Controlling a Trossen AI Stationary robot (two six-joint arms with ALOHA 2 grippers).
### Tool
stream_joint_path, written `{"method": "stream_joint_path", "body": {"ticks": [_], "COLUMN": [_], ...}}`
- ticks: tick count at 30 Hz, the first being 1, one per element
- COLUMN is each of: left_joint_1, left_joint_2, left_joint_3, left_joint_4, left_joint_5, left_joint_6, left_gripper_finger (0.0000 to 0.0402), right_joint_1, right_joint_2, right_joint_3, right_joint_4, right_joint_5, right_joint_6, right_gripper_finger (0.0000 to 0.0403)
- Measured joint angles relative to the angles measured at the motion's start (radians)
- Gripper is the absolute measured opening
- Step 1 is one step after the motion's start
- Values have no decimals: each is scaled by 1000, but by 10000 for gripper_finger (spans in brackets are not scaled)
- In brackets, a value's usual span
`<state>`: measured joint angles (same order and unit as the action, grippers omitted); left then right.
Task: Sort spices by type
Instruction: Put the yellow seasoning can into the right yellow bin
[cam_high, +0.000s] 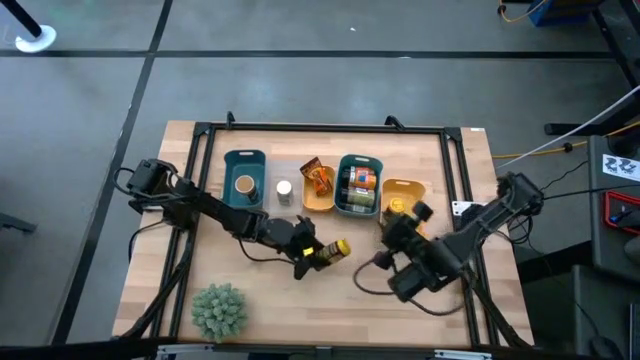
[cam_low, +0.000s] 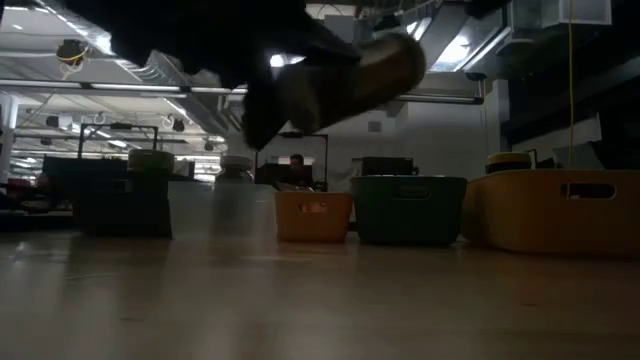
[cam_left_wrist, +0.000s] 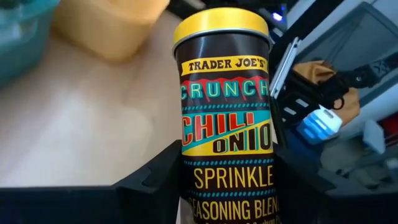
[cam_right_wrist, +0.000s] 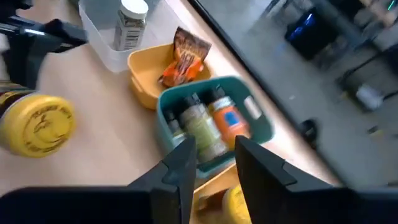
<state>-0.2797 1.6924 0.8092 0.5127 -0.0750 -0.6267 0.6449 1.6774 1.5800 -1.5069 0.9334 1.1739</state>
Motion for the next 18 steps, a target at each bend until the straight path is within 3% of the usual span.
{"method": "stream_joint_path", "body": {"ticks": [4, 7, 11, 15, 18], "left_joint_1": [19, 33, 47, 54, 53], "left_joint_2": [0, 0, 0, 0, 0], "left_joint_3": [35, 52, 77, 99, 112], "left_joint_4": [0, 1, 0, 2, 3], "left_joint_5": [-1, -2, -2, -2, -2], "left_joint_6": [91, 143, 201, 263, 300], "left_gripper_finger": [180, 182, 181, 182, 184], "right_joint_1": [89, 145, 177, 163, 140], "right_joint_2": [-68, -80, -75, -72, -72], "right_joint_3": [-142, -210, -271, -320, -326], "right_joint_4": [164, 321, 527, 725, 777], "right_joint_5": [21, 120, 207, 211, 171], "right_joint_6": [174, 239, 247, 199, 171], "right_gripper_finger": [111, 111, 111, 111, 111]}}
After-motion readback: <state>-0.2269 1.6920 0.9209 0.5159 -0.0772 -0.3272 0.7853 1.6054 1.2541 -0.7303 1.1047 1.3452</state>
